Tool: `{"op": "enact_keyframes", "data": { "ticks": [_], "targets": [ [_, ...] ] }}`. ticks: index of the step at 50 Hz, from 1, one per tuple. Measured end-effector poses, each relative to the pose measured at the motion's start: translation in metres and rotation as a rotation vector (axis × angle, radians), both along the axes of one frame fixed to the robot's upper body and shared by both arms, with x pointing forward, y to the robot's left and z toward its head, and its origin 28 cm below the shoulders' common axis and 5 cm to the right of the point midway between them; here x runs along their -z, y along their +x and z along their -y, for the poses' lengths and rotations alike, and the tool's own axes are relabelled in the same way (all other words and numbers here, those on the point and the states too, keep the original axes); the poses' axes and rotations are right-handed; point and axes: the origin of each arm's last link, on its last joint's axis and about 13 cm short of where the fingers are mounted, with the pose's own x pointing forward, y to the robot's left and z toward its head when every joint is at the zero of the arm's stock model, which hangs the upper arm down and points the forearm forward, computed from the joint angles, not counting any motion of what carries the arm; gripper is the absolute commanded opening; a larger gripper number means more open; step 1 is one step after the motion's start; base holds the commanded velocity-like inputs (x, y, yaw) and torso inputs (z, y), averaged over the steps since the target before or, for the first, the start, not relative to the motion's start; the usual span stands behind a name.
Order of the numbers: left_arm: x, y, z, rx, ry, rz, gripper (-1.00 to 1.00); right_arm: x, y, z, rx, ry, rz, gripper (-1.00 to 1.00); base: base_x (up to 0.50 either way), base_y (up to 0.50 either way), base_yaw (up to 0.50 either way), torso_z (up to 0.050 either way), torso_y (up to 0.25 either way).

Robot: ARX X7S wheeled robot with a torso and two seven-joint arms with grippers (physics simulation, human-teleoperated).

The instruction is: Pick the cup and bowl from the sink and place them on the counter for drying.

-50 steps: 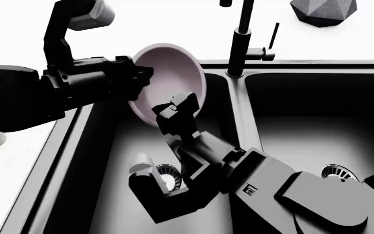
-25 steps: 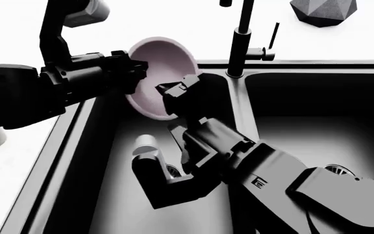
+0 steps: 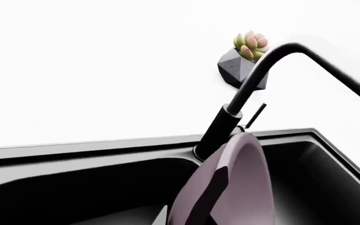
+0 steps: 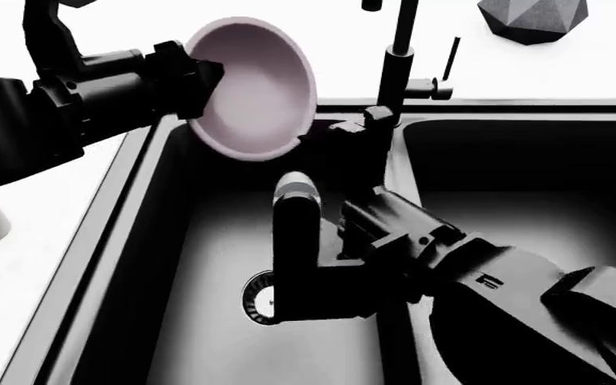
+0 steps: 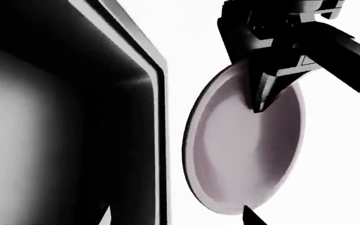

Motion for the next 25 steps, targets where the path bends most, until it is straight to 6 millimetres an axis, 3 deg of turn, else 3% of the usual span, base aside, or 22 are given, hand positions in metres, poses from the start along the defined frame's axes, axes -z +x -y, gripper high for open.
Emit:
{"op": "enact_keyframes", "data": {
  "ticks": [10, 25],
  "targets": [
    [-0.002, -0.004, -0.003, -0.022, -0.025, 0.014, -1.0, -0.009, -0.015, 0.019, 0.009, 0.262, -0.159, 1.0, 0.0, 0.0, 0.0, 0.0, 0.0],
    [-0.01, -0.016, -0.008, -0.06, -0.042, 0.054, -1.0, -0.012, -0.037, 0.067, 0.113, 0.839, -0.37, 1.0, 0.0, 0.0, 0.0, 0.0, 0.001]
  ]
}}
